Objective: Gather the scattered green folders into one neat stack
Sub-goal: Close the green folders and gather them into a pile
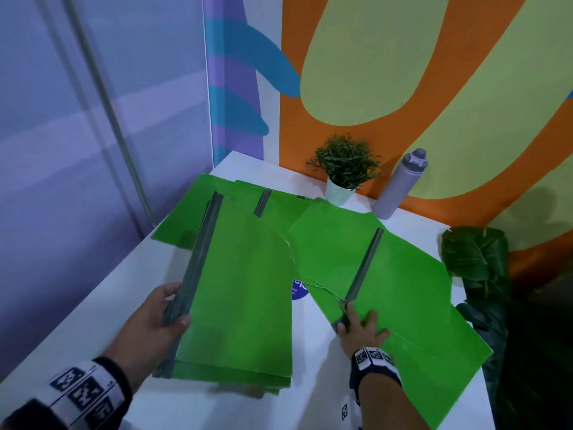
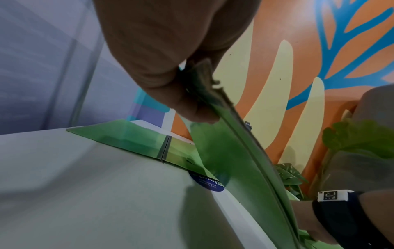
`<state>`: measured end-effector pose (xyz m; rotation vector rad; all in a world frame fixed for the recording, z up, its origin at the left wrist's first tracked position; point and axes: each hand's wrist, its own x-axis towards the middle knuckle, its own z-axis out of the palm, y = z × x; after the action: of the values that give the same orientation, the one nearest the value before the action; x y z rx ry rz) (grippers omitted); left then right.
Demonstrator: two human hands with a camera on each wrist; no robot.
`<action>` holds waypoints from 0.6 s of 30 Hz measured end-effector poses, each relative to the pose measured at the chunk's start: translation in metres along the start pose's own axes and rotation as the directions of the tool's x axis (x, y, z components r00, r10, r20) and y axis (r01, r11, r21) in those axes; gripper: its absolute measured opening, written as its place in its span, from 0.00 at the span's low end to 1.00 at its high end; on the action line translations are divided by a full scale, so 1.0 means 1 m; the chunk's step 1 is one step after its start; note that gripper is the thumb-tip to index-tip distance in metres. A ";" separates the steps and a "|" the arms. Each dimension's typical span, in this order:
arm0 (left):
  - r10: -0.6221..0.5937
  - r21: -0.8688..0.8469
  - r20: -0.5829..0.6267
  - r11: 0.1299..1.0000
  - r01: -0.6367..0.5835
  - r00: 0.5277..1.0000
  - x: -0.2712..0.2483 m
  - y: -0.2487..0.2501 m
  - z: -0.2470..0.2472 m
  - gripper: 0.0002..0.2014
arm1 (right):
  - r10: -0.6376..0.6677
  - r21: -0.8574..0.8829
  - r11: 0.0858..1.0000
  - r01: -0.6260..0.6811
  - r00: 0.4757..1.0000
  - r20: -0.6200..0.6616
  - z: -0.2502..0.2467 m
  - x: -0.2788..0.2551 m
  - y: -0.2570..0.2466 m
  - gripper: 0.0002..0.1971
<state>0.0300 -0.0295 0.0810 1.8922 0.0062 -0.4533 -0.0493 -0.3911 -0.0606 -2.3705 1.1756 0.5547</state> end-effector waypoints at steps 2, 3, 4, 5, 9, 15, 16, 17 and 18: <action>0.000 0.006 0.013 1.000 0.000 1.000 0.004 0.000 0.001 0.19 | -0.012 -0.023 1.000 0.012 1.000 0.009 0.003 -0.003 0.003 0.29; -0.002 0.002 0.017 1.000 0.002 1.000 0.007 0.000 0.002 0.20 | -0.017 -0.034 0.999 0.018 1.000 0.011 0.003 -0.008 0.005 0.29; -0.001 -0.004 0.019 1.000 0.002 1.000 0.008 0.000 0.004 0.20 | -0.029 -0.041 0.999 0.030 1.000 0.011 0.006 -0.013 0.009 0.29; 0.001 -0.010 0.022 1.000 -0.001 1.000 0.010 0.001 0.005 0.20 | -0.044 -0.053 0.998 0.044 0.999 0.012 0.008 -0.019 0.014 0.29; 0.014 -0.015 0.037 1.000 -0.014 0.999 0.010 0.003 0.010 0.20 | -0.091 -0.138 0.986 0.097 0.995 0.049 0.026 -0.052 0.037 0.29; -0.018 -0.066 0.102 0.998 0.025 0.995 0.000 -0.004 0.015 0.19 | -0.169 -0.184 0.966 0.180 0.983 0.074 0.055 -0.116 0.072 0.32; -0.030 -0.072 0.120 0.997 0.039 0.992 -0.002 -0.007 0.015 0.19 | -0.181 -0.183 0.964 0.192 0.980 0.078 0.060 -0.127 0.078 0.32; -0.045 -0.078 0.137 0.995 0.056 0.990 -0.003 -0.011 0.015 0.19 | -0.190 -0.188 0.961 0.202 0.978 0.082 0.065 -0.138 0.085 0.33; -0.064 -0.078 0.153 0.994 0.076 0.986 -0.005 -0.015 0.015 0.19 | -0.199 -0.193 0.958 0.212 0.976 0.087 0.069 -0.147 0.092 0.34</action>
<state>0.0175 -0.0364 0.0644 1.7757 -0.0083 -0.6342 -0.2174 -0.3100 -0.0584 -2.5830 0.8652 0.7038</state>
